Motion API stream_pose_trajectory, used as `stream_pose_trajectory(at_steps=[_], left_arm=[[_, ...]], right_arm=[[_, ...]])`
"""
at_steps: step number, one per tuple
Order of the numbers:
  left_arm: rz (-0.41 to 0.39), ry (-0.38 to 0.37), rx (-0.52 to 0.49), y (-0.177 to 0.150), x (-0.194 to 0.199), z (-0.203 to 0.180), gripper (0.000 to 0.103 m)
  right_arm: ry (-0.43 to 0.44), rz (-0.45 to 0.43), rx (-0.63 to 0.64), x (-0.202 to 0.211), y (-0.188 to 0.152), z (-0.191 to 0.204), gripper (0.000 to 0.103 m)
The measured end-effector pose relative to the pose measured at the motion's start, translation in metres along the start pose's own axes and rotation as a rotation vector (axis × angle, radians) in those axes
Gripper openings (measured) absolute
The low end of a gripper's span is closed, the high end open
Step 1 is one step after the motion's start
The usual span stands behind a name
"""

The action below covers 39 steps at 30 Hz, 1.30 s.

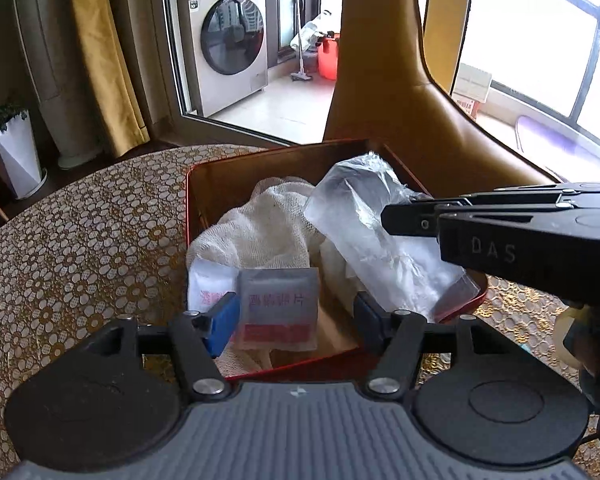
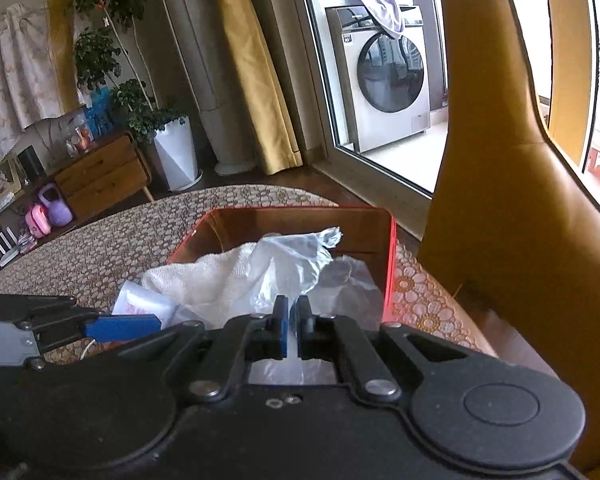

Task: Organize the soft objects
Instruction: 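Open the left gripper over the box while the right gripper releases the plastic bag, then lift both open grippers out of the box and move back over the table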

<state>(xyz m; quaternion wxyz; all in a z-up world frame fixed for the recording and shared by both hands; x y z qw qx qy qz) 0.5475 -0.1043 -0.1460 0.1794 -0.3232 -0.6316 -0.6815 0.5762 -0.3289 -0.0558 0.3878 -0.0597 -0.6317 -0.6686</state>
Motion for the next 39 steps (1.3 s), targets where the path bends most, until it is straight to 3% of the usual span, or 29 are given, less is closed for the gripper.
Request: stream_pose_trajectory(at_steps=[4,8,11,15,16,33,39], left_arm=[[-0.017,-0.008,0.014,0.002,0.012,0.001,0.071],[-0.03,-0.004,0.016,0.004,0.027,0.001,0.071],[-0.041,-0.007,0.015,0.005,0.041,0.002,0.071],[-0.054,-0.006,0.013,0.006,0.061,0.006,0.071],[-0.057,-0.009,0.014,0.005,0.068,0.007,0.071],[-0.126,0.021,0.032,-0.009,0.191,0.029,0.071],[-0.153,0.027,0.025,-0.026,0.236,0.032,0.071]], right_arm=[[-0.001,-0.02,-0.007,0.009,0.006,-0.001,0.004],[-0.013,-0.028,-0.009,0.017,0.009,-0.001,0.005],[-0.012,-0.013,-0.002,0.02,0.007,0.001,0.012],[-0.014,-0.027,0.0,0.029,0.007,0.007,0.046],[-0.018,-0.035,0.005,0.032,0.007,0.009,0.049],[0.013,-0.051,0.064,0.134,-0.01,0.057,0.06],[0.048,-0.054,0.088,0.166,-0.022,0.086,0.07]])
Point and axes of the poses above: each gripper's, at about its wrist camera, not at the fingertips, and x roughly against the way its jaws point, z to its left, y to its top, the point moved 8 cm from there along -x, roughly the way its jaws point, and after that the axes turned 6 degrees about -z, right-handed, at the moved point
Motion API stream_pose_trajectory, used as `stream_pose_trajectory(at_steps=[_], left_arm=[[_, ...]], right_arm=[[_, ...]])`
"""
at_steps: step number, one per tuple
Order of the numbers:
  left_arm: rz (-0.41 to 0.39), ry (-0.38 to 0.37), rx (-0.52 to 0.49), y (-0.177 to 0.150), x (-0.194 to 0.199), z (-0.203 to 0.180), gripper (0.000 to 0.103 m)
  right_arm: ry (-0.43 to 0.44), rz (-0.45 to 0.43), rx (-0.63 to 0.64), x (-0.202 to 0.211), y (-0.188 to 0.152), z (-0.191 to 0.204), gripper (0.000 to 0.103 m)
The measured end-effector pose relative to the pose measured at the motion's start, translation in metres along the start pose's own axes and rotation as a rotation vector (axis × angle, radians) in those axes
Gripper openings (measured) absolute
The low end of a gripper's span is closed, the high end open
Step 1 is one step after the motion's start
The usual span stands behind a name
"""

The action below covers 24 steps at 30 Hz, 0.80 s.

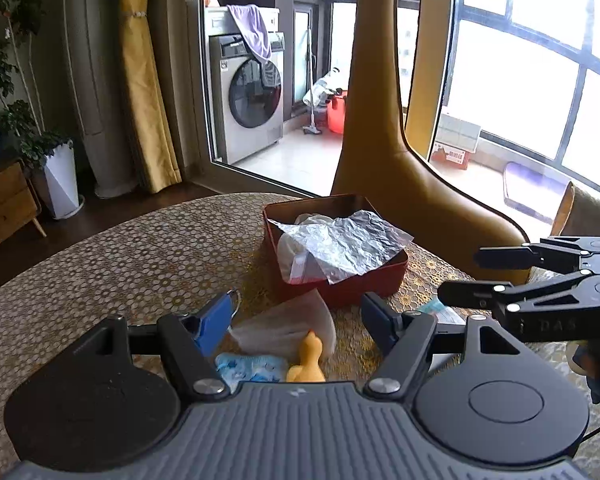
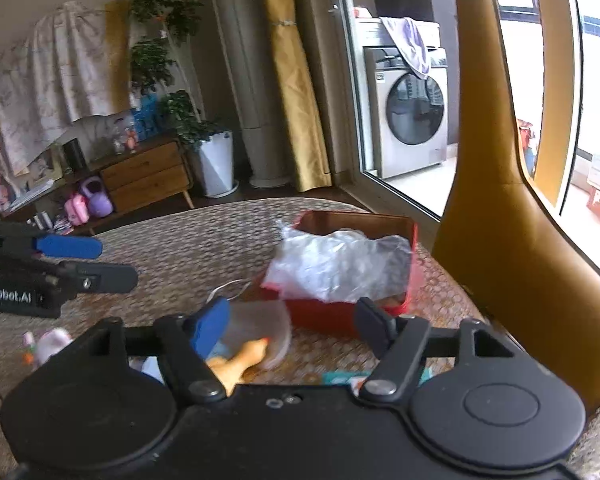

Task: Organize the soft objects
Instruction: 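Lift both open grippers out of the box and move back over the table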

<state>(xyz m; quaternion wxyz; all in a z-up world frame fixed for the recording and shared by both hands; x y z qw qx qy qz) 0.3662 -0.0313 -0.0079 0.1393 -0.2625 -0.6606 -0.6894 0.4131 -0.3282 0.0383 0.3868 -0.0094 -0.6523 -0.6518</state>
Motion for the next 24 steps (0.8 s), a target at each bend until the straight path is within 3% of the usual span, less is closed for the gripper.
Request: stream_pose_trajectory(at_steps=[5,8,13,22,24], left_arm=[[-0.007,0.007,0.003,-0.019,0.031,0.007,0.071],[-0.012,0.022,0.012,-0.032,0.047,0.016,0.081],[-0.009,0.039,0.037,-0.062,0.068,0.03,0.082],[0.017,0.042,0.063,-0.11,0.076,0.04,0.084],[0.02,0.04,0.058,-0.118,0.075,0.039,0.089]], right_arm=[[0.029,-0.003,0.018,0.02,-0.008,0.025,0.076],[0.041,0.004,0.025,0.025,-0.016,0.04,0.08],[0.049,0.018,0.023,0.03,-0.031,0.058,0.085],[0.069,0.065,-0.027,0.024,-0.059,0.08,0.092],[0.073,0.079,-0.042,0.019,-0.064,0.083,0.093]])
Point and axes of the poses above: each gripper's, at about its wrist camera, not at the fingertips, and x roughly against the way its jaws point, z to its left, y to its top, the point moved 8 cm from there along -x, roughly the way its jaws point, and after that the axes turned 6 degrees about -z, right-handed, at the moved point
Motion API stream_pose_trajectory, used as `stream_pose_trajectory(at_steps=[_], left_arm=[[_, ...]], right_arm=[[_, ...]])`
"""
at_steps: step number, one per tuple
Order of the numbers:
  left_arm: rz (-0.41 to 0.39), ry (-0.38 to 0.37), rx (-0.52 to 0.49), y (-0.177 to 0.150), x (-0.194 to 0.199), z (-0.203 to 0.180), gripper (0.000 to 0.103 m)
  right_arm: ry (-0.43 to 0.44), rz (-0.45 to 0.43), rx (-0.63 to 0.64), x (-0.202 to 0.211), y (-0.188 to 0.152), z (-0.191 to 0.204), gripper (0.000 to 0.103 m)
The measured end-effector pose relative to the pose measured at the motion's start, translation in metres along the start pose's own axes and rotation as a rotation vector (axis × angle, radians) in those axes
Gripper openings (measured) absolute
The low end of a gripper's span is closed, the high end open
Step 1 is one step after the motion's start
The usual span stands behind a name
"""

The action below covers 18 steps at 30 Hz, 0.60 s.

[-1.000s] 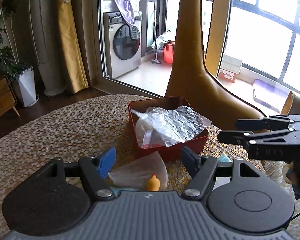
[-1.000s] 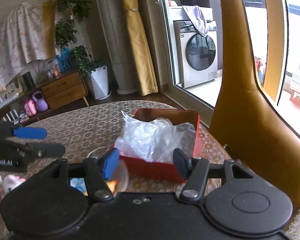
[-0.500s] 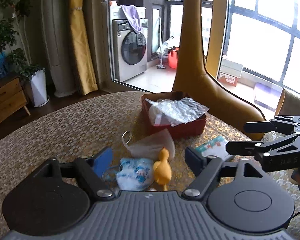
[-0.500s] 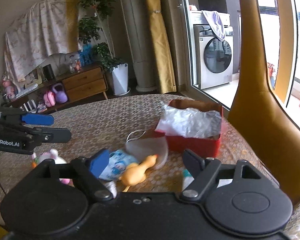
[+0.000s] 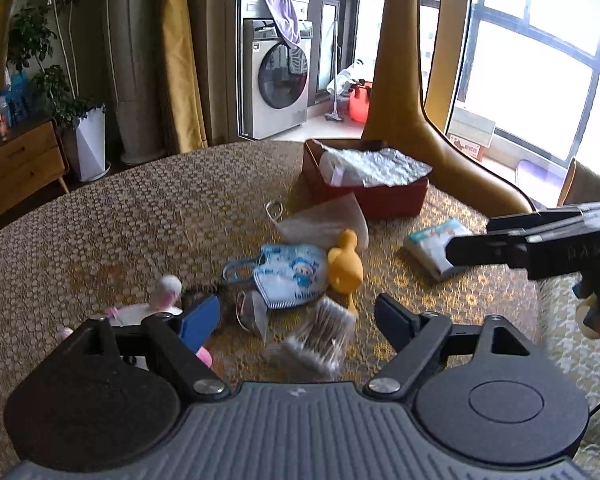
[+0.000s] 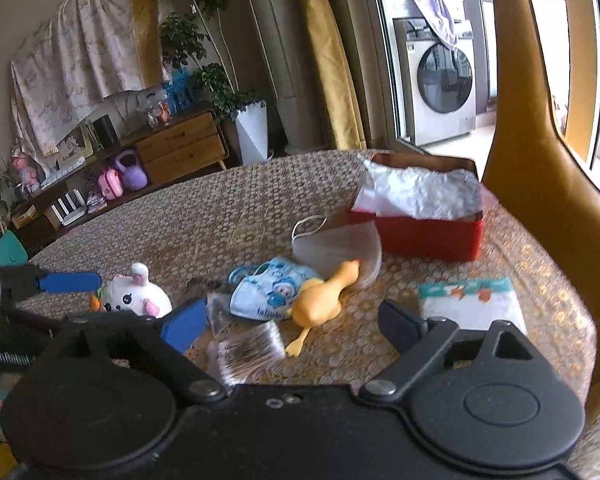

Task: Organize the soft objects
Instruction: 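Lift both open grippers out of the box and move back over the table, then close the right gripper on the yellow rubber duck while the left gripper grasps the cotton swab bag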

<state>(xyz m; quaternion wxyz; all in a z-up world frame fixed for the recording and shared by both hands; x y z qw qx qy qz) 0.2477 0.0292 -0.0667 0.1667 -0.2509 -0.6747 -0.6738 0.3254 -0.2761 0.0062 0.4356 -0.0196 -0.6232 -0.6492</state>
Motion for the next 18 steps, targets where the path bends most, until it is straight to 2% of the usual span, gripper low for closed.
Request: stream_pose_trajectory(at_steps=[4,7,14,18], left_arm=[[0.006,-0.017,0.003,-0.013,-0.006,-0.004,0.093],[0.003,-0.01,-0.002,-0.021,-0.012,-0.006,0.101],[0.034,-0.035,-0.005,-0.037,-0.034,-0.013,0.102],[0.084,-0.072,0.029,-0.046,-0.049,-0.019,0.102]], right_arm=[[-0.004,0.03,-0.025,-0.012,-0.008,0.002,0.093],[-0.018,0.048,-0.046,-0.022,-0.012,0.001,0.093],[-0.047,0.108,-0.118,-0.051,-0.019,-0.006,0.094],[-0.06,0.127,-0.13,-0.068,-0.017,-0.008,0.094]])
Point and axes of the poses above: each gripper's, at about its wrist camera, not at the fingertips, and x roughly against the way its jaws point, z to its left, y to its top, the point moved 8 cm from there along -x, roughly the way its jaws point, and after that the axes turned 6 degrees about -z, right-handed, at the moved point
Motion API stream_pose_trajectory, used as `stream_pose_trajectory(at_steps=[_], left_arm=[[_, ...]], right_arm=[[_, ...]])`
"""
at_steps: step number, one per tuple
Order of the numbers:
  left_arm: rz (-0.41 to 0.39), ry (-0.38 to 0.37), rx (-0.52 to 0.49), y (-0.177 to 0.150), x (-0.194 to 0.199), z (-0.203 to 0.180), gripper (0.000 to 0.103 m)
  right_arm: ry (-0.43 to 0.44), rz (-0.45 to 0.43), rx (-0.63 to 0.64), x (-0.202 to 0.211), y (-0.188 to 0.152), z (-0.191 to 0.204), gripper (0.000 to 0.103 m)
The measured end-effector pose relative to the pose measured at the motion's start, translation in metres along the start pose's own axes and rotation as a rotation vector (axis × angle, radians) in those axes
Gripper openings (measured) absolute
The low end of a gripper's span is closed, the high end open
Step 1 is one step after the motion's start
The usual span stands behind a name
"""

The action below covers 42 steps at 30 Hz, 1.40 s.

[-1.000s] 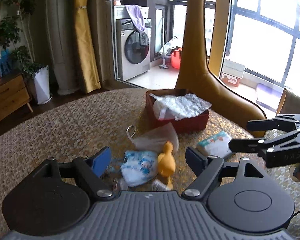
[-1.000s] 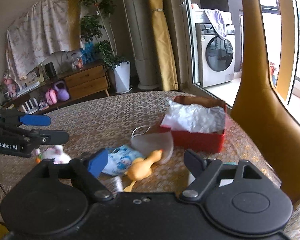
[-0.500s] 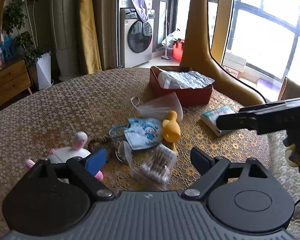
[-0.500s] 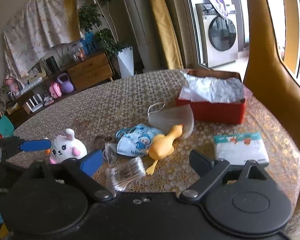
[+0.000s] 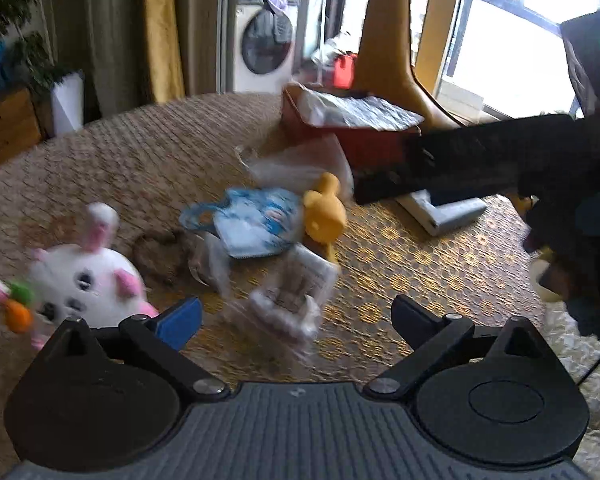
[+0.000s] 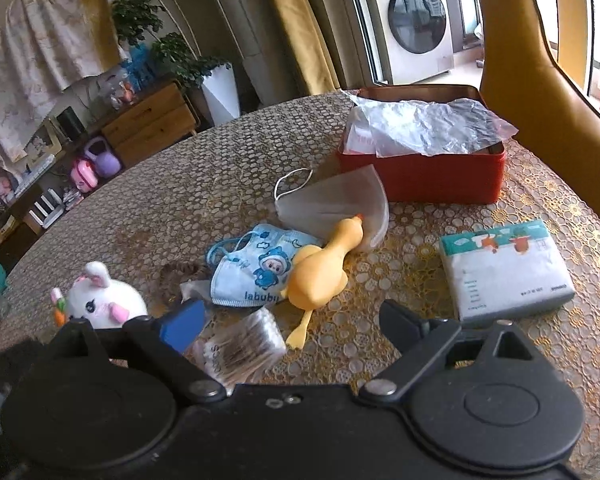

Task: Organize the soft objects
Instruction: 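Close the right gripper on the yellow rubber duck while the left gripper grasps the cotton swab bag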

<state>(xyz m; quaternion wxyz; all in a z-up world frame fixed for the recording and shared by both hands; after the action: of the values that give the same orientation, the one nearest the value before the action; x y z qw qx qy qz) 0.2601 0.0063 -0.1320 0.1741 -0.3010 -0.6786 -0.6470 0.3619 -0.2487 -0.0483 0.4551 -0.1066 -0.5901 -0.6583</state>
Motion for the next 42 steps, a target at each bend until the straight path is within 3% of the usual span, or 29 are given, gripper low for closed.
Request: stream_pose_trajectory(at_steps=[8,17,28,33,35,39,42], left_arm=[[-0.042,0.041,-0.01,-0.005,-0.022,-0.001,0.102],[-0.044,0.065,-0.083,-0.006,-0.052,-0.004,0.102],[-0.034,0.058,-0.09,-0.009,-0.075,0.0,0.1],[-0.016,0.079,-0.073,-0.013,-0.081,0.005,0.089],[-0.005,0.083,-0.058,-0.015,-0.083,0.008,0.08],[-0.003,0.082,-0.053,-0.017,-0.084,0.009,0.074],[-0.004,0.073,-0.065,-0.018,-0.083,0.006,0.063]], right_arm=[[-0.025,0.027,-0.006,-0.031,0.005,0.0,0.093],[-0.026,0.067,-0.016,-0.064,0.005,-0.002,0.084],[-0.031,0.103,-0.021,-0.092,-0.003,-0.009,0.073],[-0.031,0.108,-0.02,-0.096,-0.006,-0.011,0.063],[-0.034,0.106,-0.016,-0.097,-0.006,-0.011,0.06],[-0.047,0.099,-0.007,-0.097,-0.007,-0.012,0.054],[-0.066,0.102,0.021,-0.097,-0.007,-0.012,0.048]])
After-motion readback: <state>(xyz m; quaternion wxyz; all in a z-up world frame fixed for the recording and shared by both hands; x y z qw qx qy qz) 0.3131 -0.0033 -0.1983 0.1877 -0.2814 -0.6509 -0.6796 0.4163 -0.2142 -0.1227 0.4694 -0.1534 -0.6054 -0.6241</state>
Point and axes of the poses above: each gripper's, at about its wrist camera, not at the fingertips, and x roughly against the way its jaws point, z to its left, y to its top, the point moved 8 cm from there along -x, roughly the way its jaws point, and after that the axes turned 6 degrees about -z, right-handed, at the moved point
